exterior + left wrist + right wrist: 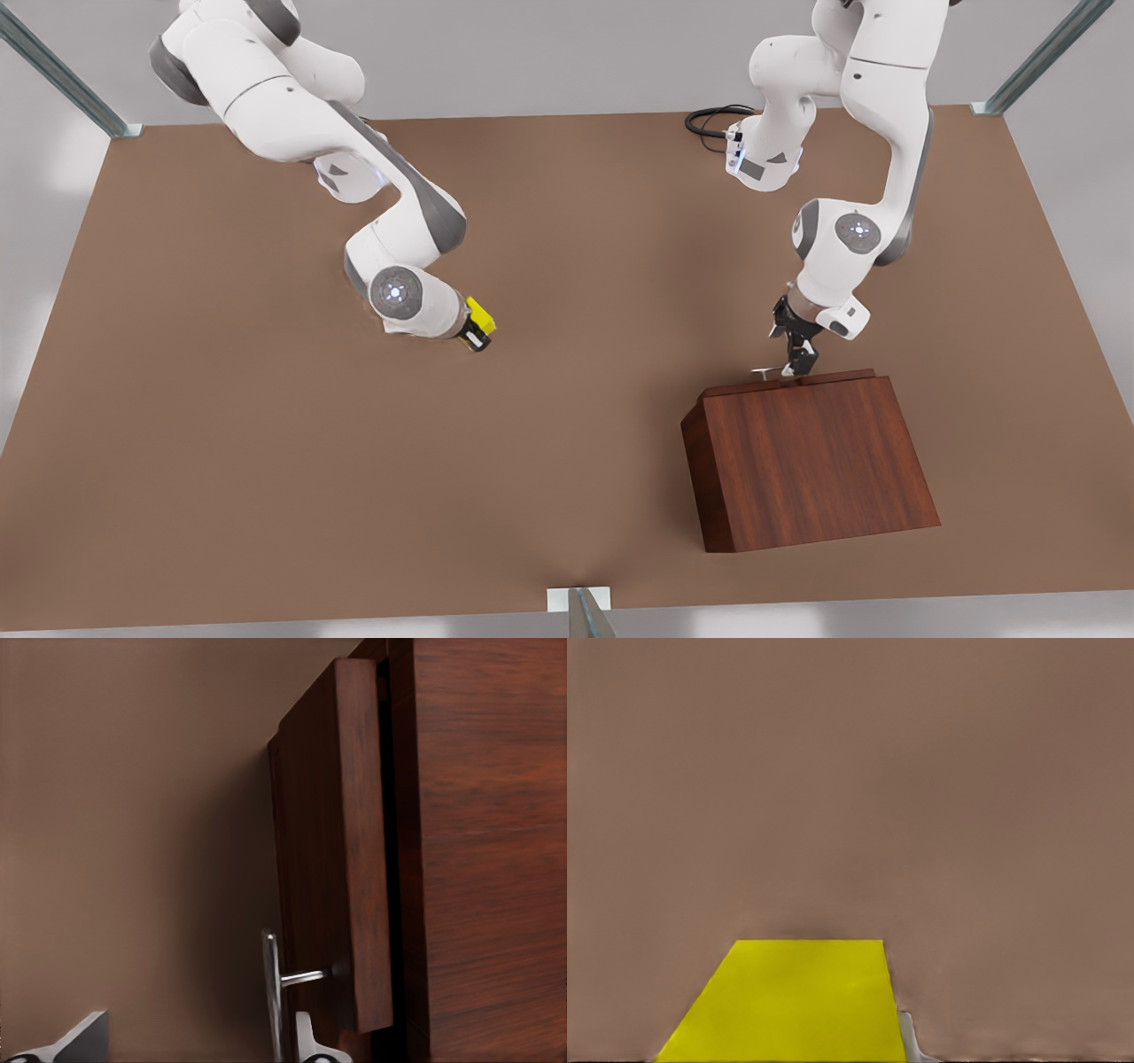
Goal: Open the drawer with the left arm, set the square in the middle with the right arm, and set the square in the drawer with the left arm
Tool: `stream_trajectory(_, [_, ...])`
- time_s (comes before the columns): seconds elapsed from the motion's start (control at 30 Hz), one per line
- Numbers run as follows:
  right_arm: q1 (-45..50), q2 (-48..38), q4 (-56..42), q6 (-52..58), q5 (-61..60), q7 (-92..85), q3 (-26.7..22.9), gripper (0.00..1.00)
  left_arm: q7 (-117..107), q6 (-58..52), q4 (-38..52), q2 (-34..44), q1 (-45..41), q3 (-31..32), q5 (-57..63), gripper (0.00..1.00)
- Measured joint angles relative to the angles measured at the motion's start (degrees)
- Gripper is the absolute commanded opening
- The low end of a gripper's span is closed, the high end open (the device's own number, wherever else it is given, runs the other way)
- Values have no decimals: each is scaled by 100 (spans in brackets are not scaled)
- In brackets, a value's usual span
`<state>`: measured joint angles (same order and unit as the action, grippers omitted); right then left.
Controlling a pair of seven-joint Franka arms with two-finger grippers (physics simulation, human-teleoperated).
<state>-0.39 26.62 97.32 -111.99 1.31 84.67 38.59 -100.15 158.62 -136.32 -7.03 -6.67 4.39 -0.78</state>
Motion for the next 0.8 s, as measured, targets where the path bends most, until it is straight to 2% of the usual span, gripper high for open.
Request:
stream_trajectory(0.07, [822,612,-736,-40,46,644,-56,61,-64,-112,-9,34,-22,0,-4,100])
stream_trajectory(0.1, [1330,889,-1124,-48,203,814,-269,61,-91,-137,-9,35,-35,0,-3,100])
stream_trajectory(0.17, [2806,1382,-1902,-57,202,1214,-1279,61,-93,-203,-9,76,-74,0,-2,100])
stream_trajectory(0.2, [3362,1700,-2341,-101,176,1403,-1629,61,-93,-310,-9,102,-70,0,-1,100])
stream_trajectory(0.27, [3700,2070,-2627,-579,171,1737,-1679,61,-93,-495,-14,189,-57,0,3,100])
stream_trajectory(0.4, [4179,2987,-3840,-794,171,2469,-1697,61,-93,-713,-18,246,-106,0,22,100])
stream_trajectory(0.43, [4454,3054,-3944,-882,166,2462,-1987,63,-93,-750,-18,254,-96,0,21,100])
stream_trajectory(0.57, [4856,3140,-4081,-1009,40,2645,-2108,63,-179,-870,-18,264,-103,0,25,100])
stream_trajectory(0.67, [5213,3098,-4054,-613,51,2881,-2698,63,-198,-993,-18,329,-112,0,31,100])
stream_trajectory(0.73, [5435,3137,-4005,-680,1130,3985,-2858,63,-259,-1055,-18,382,-120,0,38,100])
stream_trajectory(0.8, [5435,3114,-3940,-604,1090,3982,-2848,63,-323,-1138,-18,412,-139,0,40,100])
